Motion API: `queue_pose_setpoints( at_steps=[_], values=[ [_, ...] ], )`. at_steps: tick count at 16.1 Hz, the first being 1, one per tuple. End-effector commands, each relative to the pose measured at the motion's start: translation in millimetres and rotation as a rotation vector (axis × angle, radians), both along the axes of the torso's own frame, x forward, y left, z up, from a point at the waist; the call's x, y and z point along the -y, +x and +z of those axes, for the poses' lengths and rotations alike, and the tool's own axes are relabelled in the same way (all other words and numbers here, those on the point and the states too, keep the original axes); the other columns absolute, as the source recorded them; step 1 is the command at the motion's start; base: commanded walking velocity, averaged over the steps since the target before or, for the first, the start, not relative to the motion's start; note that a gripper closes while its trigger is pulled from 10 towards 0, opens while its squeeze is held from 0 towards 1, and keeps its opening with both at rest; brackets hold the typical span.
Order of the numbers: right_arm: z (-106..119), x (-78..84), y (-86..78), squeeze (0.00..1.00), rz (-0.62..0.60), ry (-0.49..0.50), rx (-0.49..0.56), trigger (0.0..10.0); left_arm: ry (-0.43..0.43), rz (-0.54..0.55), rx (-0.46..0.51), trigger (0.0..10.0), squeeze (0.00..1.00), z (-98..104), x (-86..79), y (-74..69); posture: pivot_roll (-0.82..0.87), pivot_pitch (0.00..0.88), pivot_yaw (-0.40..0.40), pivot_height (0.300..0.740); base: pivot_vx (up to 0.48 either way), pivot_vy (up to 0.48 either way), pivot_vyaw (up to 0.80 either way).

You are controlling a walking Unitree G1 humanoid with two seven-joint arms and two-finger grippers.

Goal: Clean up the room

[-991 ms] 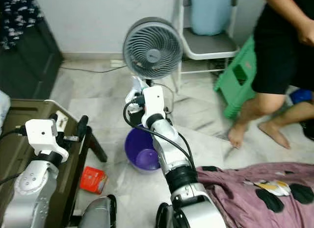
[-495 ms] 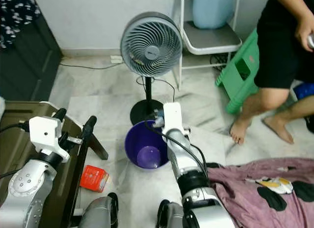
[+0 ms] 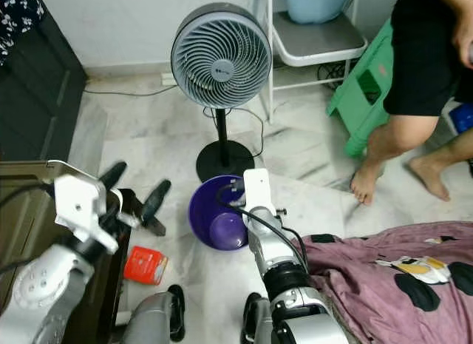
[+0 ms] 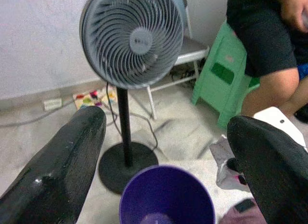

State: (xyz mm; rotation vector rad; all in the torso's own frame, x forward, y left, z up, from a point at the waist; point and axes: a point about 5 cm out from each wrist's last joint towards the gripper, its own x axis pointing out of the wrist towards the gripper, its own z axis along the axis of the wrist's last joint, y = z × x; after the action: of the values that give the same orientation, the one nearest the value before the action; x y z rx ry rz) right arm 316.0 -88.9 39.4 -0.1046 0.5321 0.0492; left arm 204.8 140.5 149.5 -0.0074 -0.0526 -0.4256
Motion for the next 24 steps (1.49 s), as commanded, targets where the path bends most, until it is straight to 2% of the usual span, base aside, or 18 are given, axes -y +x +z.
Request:
queue_pose_setpoints(
  at_steps=[1,6,9,11,14,15,17,21,24],
  values=[
    [-6,-4.6,-3.9,0.00,-0.004,0.015,-0.040,10.0,0.017,-0.008,-0.010,10.0,0.00,1,1.2,-6.1,0.21,0.294,0.034,0.740,0.000,0.000,0.00],
    [0,-10.7,1.8,0.00,-0.025,0.061,-0.013,10.0,0.032,0.045,-0.039,10.0,0.00,2,-7.0,-14.2,0.24,0.310,0.050,0.740,0.000,0.000,0.00],
    [11,-11.7,9.6,0.00,-0.028,0.080,0.052,10.0,0.040,0.112,-0.059,10.0,0.00,2,-10.6,-11.0,0.24,0.304,0.057,0.740,0.000,0.000,0.00],
    [23,-9.5,15.4,0.00,-0.039,0.102,0.129,10.0,0.018,0.099,-0.055,10.0,0.00,3,-7.9,-6.8,0.23,0.296,0.058,0.740,0.000,0.000,0.00],
    [26,-14.5,21.1,0.00,-0.009,0.088,0.155,10.0,0.017,0.099,-0.052,10.0,0.00,5,-5.7,-6.0,0.23,0.297,0.054,0.740,0.000,0.000,0.00],
    [42,-18.4,32.4,0.00,0.010,0.065,0.233,10.0,0.018,0.114,-0.051,10.0,0.00,6,-8.0,-7.8,0.25,0.307,0.055,0.740,0.000,0.000,0.00],
    [54,-24.9,40.4,0.00,0.031,0.051,0.278,10.0,0.024,0.126,-0.060,10.0,0.00,5,-10.3,-11.2,0.26,0.317,0.051,0.740,0.000,0.000,0.00],
    [55,-36.1,41.9,0.00,0.060,0.049,0.276,10.0,0.022,0.141,-0.072,10.0,0.00,6,-9.4,-17.4,0.28,0.346,0.043,0.740,0.000,0.000,0.00],
    [50,-35.0,40.2,0.00,0.050,0.040,0.273,10.0,0.022,0.148,-0.098,10.0,0.00,5,-9.3,-27.2,0.29,0.381,0.051,0.740,0.000,0.000,0.00]
  ],
)
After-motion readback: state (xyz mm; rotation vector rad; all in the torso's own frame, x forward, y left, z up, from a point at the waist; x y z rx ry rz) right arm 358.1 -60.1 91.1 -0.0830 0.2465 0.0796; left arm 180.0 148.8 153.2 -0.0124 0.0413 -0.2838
